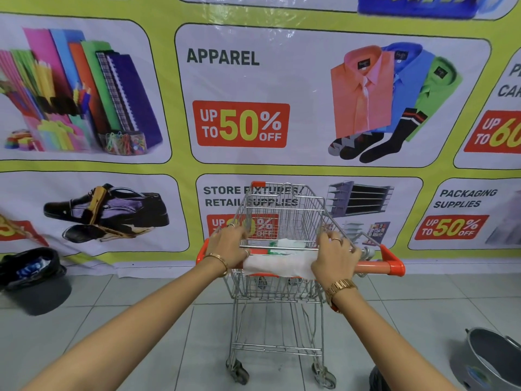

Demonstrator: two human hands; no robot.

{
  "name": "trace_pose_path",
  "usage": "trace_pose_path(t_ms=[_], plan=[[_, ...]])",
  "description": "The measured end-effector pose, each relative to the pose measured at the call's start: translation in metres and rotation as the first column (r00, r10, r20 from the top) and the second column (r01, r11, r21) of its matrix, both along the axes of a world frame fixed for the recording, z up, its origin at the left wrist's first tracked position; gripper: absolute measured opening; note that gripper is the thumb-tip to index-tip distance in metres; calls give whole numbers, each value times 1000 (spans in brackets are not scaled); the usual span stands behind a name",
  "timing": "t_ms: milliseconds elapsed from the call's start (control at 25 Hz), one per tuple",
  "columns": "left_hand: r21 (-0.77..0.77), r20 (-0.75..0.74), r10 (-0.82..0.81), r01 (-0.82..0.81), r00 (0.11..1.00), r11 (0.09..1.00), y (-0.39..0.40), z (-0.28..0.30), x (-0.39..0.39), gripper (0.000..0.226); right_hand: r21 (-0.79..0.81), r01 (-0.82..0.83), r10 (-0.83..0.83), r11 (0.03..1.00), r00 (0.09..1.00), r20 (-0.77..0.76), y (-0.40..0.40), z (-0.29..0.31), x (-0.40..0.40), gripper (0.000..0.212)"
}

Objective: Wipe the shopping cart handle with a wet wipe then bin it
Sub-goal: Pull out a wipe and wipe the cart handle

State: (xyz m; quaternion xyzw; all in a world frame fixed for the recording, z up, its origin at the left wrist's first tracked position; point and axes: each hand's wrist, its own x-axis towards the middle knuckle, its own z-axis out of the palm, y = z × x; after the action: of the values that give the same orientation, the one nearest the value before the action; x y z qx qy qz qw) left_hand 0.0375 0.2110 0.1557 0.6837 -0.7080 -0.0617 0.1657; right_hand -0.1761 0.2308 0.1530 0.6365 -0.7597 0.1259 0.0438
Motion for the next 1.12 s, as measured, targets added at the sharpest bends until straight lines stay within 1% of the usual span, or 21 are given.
trace_pose_path(t_ms=[120, 200, 240, 320, 360, 400, 440, 520, 600, 680, 760, 880, 960, 1040, 1080, 1120], plan=[[-61, 49, 69, -66, 996, 996, -6, 0, 12, 26, -23, -17, 19, 1000, 994, 106, -1, 5, 16, 37], [-44, 48, 161, -159, 986, 986, -14, -3, 24, 30, -22, -90, 92, 996, 979, 182, -4, 2, 38, 31], [-2, 45, 201, -201, 979, 980, -19, -6, 31, 34, 13, -130, 124, 991, 968, 217, -5, -2, 52, 33], [146, 47, 220, -224, 974, 964, -24, -15, 41, 49, 160, -190, 152, 969, 962, 227, -4, -15, 78, 58], [215, 47, 215, -220, 976, 952, -24, -22, 44, 58, 229, -204, 162, 952, 968, 191, -1, -20, 89, 69], [258, 49, 218, -223, 975, 940, -24, -28, 47, 64, 267, -205, 171, 941, 974, 146, 0, -24, 96, 76], [273, 64, 224, -233, 973, 933, -26, -32, 49, 68, 271, -195, 173, 943, 979, 106, -1, -26, 99, 78], [265, 119, 223, -248, 967, 932, -27, -35, 52, 71, 228, -162, 146, 960, 985, 87, -4, -25, 89, 76], [235, 171, 222, -258, 960, 937, -27, -36, 51, 71, 159, -97, 85, 982, 993, 79, -9, -29, 62, 73], [225, 174, 227, -263, 958, 938, -26, -36, 48, 71, 112, -4, -1, 994, 999, 50, -11, -33, 39, 69], [217, 169, 201, -235, 965, 947, -24, -36, 43, 68, 97, 29, -32, 995, 999, 36, -11, -34, 40, 57], [156, 180, 165, -194, 970, 969, -23, -36, 38, 62, 99, -66, 60, 993, 997, 58, -12, -31, 87, 50], [150, 197, 173, -204, 965, 968, -24, -36, 42, 61, 62, -157, 153, 986, 986, 68, -12, -35, 106, 53], [160, 212, 178, -213, 961, 964, -24, -38, 47, 62, 34, -241, 241, 970, 971, 2, -9, -39, 93, 64], [160, 214, 176, -213, 961, 964, -24, -38, 49, 62, 33, -261, 262, 965, 965, -31, -9, -41, 77, 65], [159, 216, 173, -210, 961, 965, -24, -38, 50, 62, 35, -242, 243, 970, 969, -48, -10, -44, 59, 62]])
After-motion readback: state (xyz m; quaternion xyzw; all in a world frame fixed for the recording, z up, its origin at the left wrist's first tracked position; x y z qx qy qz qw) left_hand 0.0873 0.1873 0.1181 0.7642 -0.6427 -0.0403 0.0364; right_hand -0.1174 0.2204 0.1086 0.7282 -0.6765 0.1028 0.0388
